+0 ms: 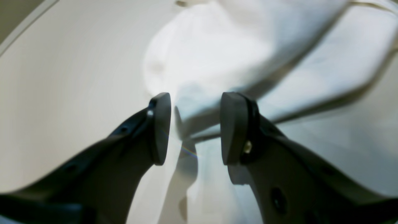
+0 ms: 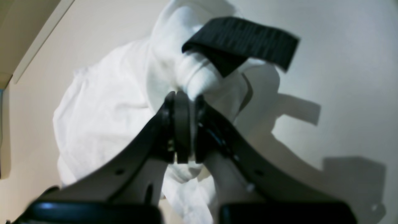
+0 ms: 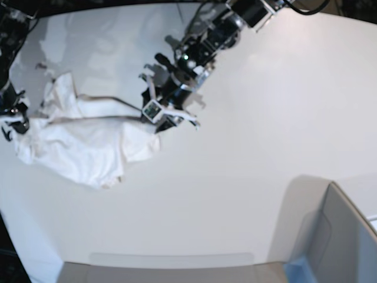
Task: Layout the t-shirt on the table in an organized manner, then fold the t-shirt properly
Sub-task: 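Grasp the opposite t-shirt edge with the left gripper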
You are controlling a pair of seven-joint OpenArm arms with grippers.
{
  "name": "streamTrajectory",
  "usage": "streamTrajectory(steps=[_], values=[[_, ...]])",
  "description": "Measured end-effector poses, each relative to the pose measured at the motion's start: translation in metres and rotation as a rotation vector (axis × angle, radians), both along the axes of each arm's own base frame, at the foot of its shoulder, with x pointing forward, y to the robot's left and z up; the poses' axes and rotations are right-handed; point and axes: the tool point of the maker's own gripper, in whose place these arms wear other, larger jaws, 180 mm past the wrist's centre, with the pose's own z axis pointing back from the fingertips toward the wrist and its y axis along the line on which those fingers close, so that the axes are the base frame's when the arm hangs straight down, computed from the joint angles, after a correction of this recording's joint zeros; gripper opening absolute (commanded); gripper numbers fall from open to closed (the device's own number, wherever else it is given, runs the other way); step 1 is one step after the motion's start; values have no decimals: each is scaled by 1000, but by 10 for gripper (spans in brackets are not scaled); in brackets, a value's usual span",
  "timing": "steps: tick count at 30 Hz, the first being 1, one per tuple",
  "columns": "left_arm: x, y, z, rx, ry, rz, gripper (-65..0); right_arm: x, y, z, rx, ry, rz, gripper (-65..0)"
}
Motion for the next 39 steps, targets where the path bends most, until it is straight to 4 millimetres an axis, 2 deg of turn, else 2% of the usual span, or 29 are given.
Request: streamTrajectory(steps=[9, 12, 14, 17, 18, 23, 24, 26, 29, 31, 34, 37, 39], values=[[19, 2, -18, 46, 3, 0, -380, 5, 7, 18, -33, -43, 26, -650], [27, 5, -18, 63, -2, 5, -388, 5, 8, 19, -34, -45, 28, -650], [27, 5, -17, 63, -3, 6, -448, 5, 8, 19, -34, -45, 28, -650], [24, -3, -19, 47, 23, 16, -634, 5, 8, 18, -33, -43, 30, -650], [23, -6, -18, 42, 26, 15, -650, 5, 9, 19, -33, -44, 30, -650], [24, -5, -11, 32, 27, 23, -650, 6, 9, 19, -33, -46, 31, -650], [29, 0, -1, 2, 22, 47, -650, 7, 9, 20, -31, -50, 32, -650], [49, 25, 38, -91, -38, 154, -650, 8, 10, 23, -36, -57, 33, -650], [69, 81, 102, -193, -143, 334, -650, 15, 17, 42, -63, -104, 59, -650], [73, 121, 128, -210, -172, 442, -650, 25, 35, 61, -102, -166, 133, -650], [68, 160, 141, -208, -206, 528, -650, 33, 64, 80, -137, -231, 243, -650], [43, 180, 146, -218, -209, 562, -650, 34, 75, 93, -157, -291, 252, -650], [24, 191, 163, -238, -275, 576, -650, 36, 80, 97, -131, -336, 235, -650]])
